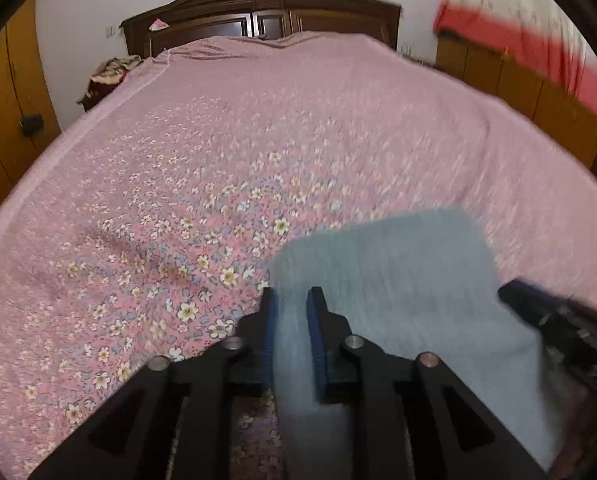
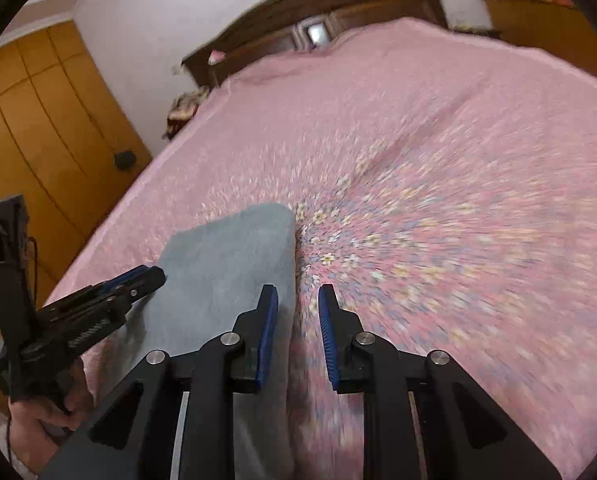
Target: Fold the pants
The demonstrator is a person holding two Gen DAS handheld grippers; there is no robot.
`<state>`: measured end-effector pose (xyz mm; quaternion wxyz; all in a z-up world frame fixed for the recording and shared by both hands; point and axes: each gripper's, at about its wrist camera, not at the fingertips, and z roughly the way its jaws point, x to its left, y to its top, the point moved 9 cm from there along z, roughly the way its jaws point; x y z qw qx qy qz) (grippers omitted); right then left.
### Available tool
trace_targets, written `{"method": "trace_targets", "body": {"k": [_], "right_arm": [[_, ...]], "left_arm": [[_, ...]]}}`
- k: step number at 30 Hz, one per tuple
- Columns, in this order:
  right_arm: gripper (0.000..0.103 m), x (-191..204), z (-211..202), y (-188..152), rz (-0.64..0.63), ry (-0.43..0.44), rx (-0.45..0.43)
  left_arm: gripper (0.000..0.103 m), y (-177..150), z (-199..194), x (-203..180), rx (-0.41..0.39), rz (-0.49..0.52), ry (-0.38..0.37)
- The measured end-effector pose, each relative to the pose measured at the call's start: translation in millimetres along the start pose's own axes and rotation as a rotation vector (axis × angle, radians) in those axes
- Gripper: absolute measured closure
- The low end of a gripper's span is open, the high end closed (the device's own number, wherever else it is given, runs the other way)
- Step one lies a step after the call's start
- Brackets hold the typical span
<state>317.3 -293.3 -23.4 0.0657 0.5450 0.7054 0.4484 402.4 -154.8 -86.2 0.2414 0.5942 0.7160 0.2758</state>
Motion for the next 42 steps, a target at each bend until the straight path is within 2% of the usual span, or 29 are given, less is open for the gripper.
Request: {"method": "trace_targets", "body": {"k": [2, 3, 5, 6, 7, 8, 9, 10, 11, 12, 13, 14, 15, 16, 18, 21, 23, 24, 26, 28, 29, 30, 31, 32, 33, 35, 39, 42], "right_arm": [[0.073, 2, -29, -7, -0.023, -0.009, -0.021], [0.069, 9, -44, -7, -0.063, -0.014, -0.034], [0.064, 21, -76, -8, -0.154, -0.045, -0.077], [0.057, 30, -81, -6, -0.19, -0.061, -0.102], [0.044, 40, -97, -6, -0.234, -0.071, -0.142], [0.035, 52, -113, -6, -0.28, -0.065, -0.187], [0.02, 63, -124, -7, -0.316, -0.058, -0.221], [0.009, 72, -134, -10, -0.348, -0.045, -0.25], [0.005, 82, -145, -15, -0.387, -0.024, -0.272], [0.002, 86, -144, -18, -0.405, -0.022, -0.277], [0.002, 87, -144, -24, -0.416, -0.038, -0.276], [0.002, 85, -146, -30, -0.419, -0.073, -0.268], [0.002, 83, -150, -41, -0.437, -0.106, -0.256], [0.002, 82, -152, -50, -0.458, -0.117, -0.245], [0.002, 73, -156, -65, -0.495, -0.162, -0.225], [0.002, 54, -160, -74, -0.489, -0.194, -0.216], [0.001, 44, -168, -72, -0.409, -0.121, -0.218], [0.0, 40, -171, -70, -0.363, -0.07, -0.228], [0.0, 33, -168, -71, -0.332, -0.056, -0.219], [0.0, 25, -152, -71, -0.301, -0.059, -0.156], [0.0, 23, -148, -72, -0.288, -0.058, -0.142], [0.0, 21, -147, -72, -0.27, -0.052, -0.142], [0.0, 21, -148, -73, -0.268, -0.053, -0.147], [0.0, 20, -149, -74, -0.272, -0.053, -0.151], [0.0, 22, -152, -76, -0.281, -0.048, -0.162], [0.0, 27, -155, -77, -0.3, -0.037, -0.177], [0.0, 32, -155, -78, -0.324, -0.049, -0.177], [0.0, 33, -152, -79, -0.335, -0.067, -0.169]], "left_arm": [[0.08, 5, -20, -2, -0.03, 0.001, -0.055], [0.07, 5, -32, 3, -0.049, 0.015, -0.084], [0.059, 7, -61, 0, -0.093, 0.072, -0.102], [0.057, 7, -78, -2, -0.112, 0.095, -0.098], [0.055, 8, -97, -3, -0.145, 0.113, -0.093], [0.046, 8, -120, -3, -0.189, 0.125, -0.104], [0.035, 8, -139, -8, -0.211, 0.128, -0.12], [0.033, 6, -162, -9, -0.238, 0.132, -0.149], [0.031, 7, -181, -15, -0.261, 0.138, -0.179], [0.024, 6, -200, -17, -0.29, 0.138, -0.213], [0.017, 1, -211, -18, -0.305, 0.138, -0.233], [0.003, -4, -224, -19, -0.323, 0.142, -0.255], [0.0, -13, -235, -20, -0.334, 0.158, -0.264], [0.0, -21, -243, -19, -0.341, 0.168, -0.262], [0.0, -39, -244, -7, -0.34, 0.129, -0.204], [0.0, -63, -245, 7, -0.313, 0.103, -0.19], [0.0, -73, -246, 19, -0.306, 0.112, -0.17], [0.0, -76, -249, 26, -0.318, 0.127, -0.131], [0.0, -83, -250, 39, -0.347, 0.17, -0.071], [0.0, -94, -249, 49, -0.371, 0.192, -0.049], [0.0, -101, -245, 55, -0.371, 0.179, -0.053], [0.0, -116, -232, 63, -0.315, 0.143, -0.075], [0.0, -117, -225, 67, -0.296, 0.123, -0.098], [0.0, -117, -227, 68, -0.309, 0.109, -0.124], [0.0, -117, -231, 68, -0.325, 0.09, -0.185], [0.0, -118, -232, 65, -0.319, 0.083, -0.266], [0.0, -120, -233, 57, -0.309, 0.125, -0.282], [0.0, -123, -230, 44, -0.294, 0.172, -0.264]]}}
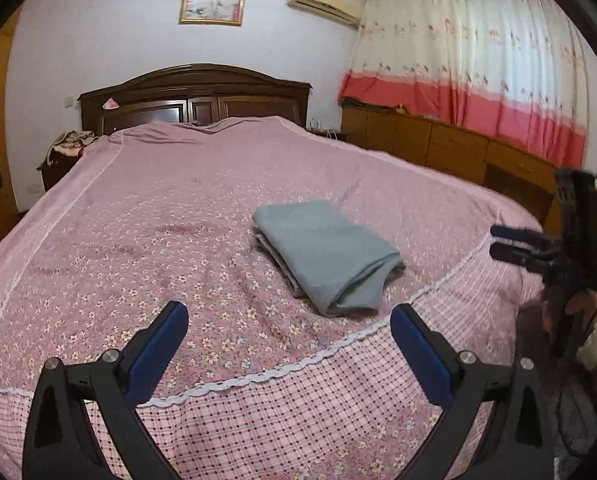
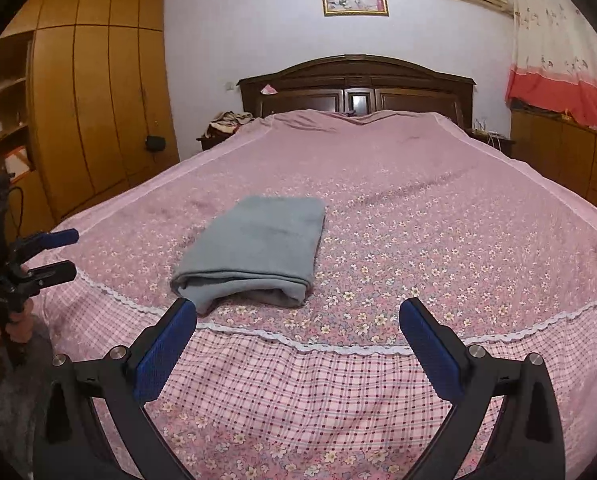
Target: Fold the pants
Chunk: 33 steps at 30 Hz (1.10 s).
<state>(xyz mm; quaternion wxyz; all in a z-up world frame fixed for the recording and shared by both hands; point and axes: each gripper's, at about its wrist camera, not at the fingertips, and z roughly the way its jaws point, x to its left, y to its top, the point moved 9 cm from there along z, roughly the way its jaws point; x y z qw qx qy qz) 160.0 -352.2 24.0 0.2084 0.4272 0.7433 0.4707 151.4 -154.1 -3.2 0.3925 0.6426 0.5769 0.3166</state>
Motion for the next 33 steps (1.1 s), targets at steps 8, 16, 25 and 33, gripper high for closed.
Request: {"method": "trace_targets", "body": {"k": [8, 16, 25, 33], "right_arm": [[0.0, 5, 4, -3, -0.031, -0.005, 0.011], [0.0, 6, 5, -5, -0.032, -0.002, 0.018], [0.0, 7, 5, -7, -0.02, 0.003, 0.028], [0.0, 14, 6, -11, -0.041, 0.005, 0.042]], "left_arm": [[0.0, -4, 6, -9, 0.019, 0.047, 0.01], [0.0, -2, 4, -6, 0.009, 0.031, 0.013], [0.0, -2, 4, -2, 0.012, 0.017, 0.017], [0.0, -3, 6, -2, 0.016, 0.024, 0.023]]}}
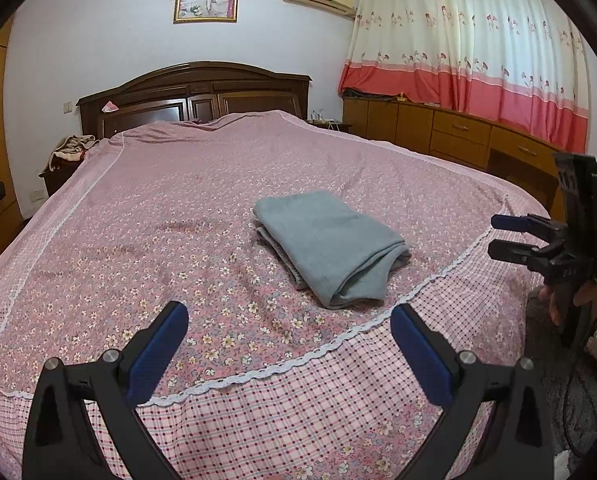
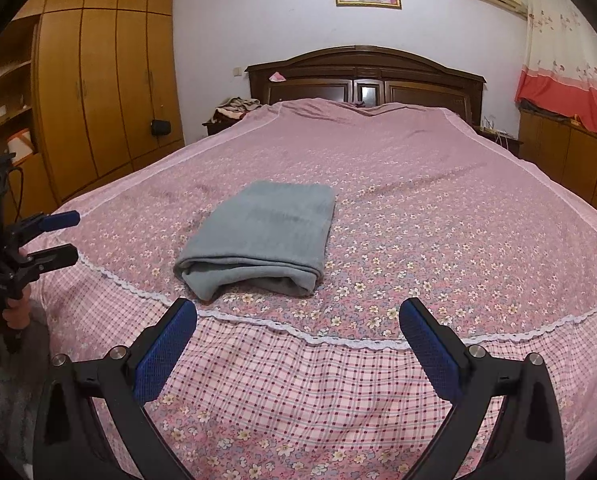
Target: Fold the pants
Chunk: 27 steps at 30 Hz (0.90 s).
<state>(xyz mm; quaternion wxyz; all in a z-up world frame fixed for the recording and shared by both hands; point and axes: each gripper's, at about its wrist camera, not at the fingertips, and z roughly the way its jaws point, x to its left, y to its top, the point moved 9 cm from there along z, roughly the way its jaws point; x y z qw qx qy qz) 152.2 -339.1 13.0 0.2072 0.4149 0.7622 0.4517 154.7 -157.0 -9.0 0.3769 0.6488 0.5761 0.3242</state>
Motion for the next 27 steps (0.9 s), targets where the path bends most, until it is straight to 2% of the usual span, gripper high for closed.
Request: {"method": "trace_targets", "body": {"k": [27], "right_arm": [[0.0, 1.2, 0.3, -2.8, 0.026, 0.018, 0.01]], "left_arm": [[0.0, 0.9, -1.7, 1.4, -0.007, -0.003, 0.006]]}}
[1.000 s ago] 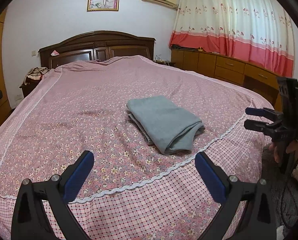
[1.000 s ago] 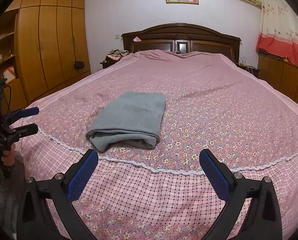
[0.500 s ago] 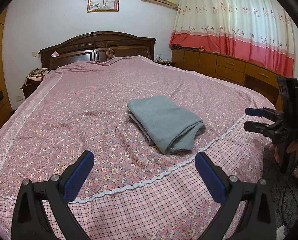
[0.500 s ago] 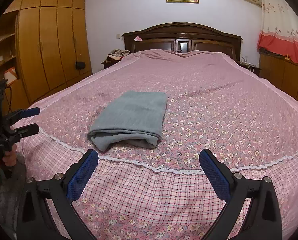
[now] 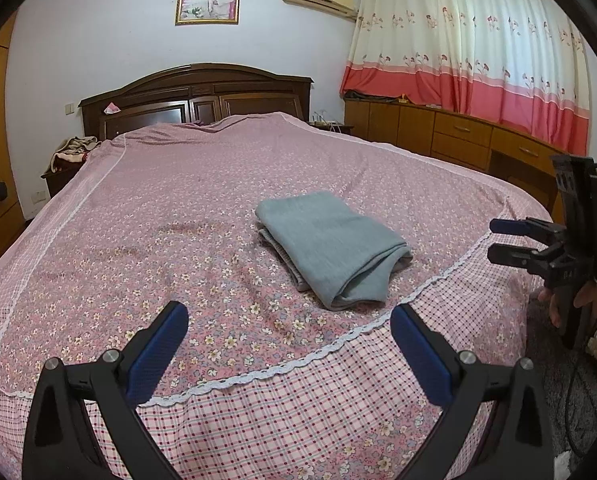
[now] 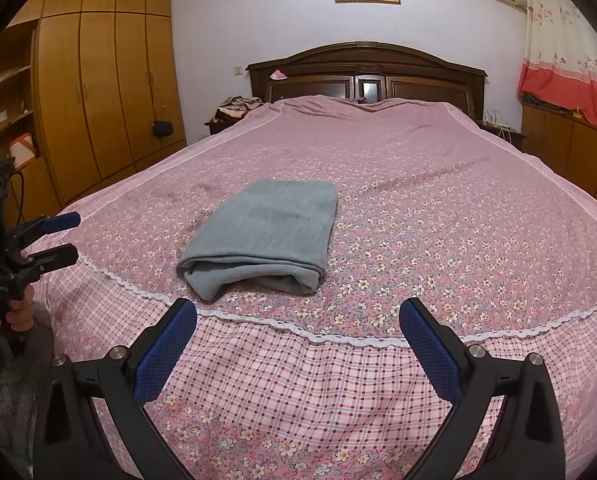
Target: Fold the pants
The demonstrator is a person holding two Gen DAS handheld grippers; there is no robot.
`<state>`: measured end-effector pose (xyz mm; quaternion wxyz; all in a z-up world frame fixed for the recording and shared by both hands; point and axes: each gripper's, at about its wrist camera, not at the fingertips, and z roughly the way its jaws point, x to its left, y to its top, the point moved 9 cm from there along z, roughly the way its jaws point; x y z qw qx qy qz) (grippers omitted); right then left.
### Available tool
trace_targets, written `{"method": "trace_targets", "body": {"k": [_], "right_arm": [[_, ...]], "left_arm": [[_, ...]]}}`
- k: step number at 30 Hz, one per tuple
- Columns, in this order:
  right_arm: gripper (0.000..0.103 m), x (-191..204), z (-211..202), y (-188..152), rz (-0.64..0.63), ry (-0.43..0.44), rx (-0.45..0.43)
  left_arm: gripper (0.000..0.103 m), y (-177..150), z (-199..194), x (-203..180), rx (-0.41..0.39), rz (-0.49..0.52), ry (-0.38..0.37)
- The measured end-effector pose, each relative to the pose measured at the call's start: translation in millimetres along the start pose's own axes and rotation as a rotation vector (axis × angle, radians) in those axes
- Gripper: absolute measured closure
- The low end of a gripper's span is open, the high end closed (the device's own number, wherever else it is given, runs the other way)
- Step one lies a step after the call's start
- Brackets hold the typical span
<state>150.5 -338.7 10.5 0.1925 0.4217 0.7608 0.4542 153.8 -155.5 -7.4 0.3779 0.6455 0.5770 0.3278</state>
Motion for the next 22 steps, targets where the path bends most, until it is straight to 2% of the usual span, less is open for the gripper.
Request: {"method": "trace_targets", "body": {"k": [22], "right_arm": [[0.0, 0.0, 0.8, -1.8, -0.002, -0.001, 0.006]], "left_arm": [[0.0, 0.6, -1.9, 0.5, -0.002, -0.004, -0.016]]}}
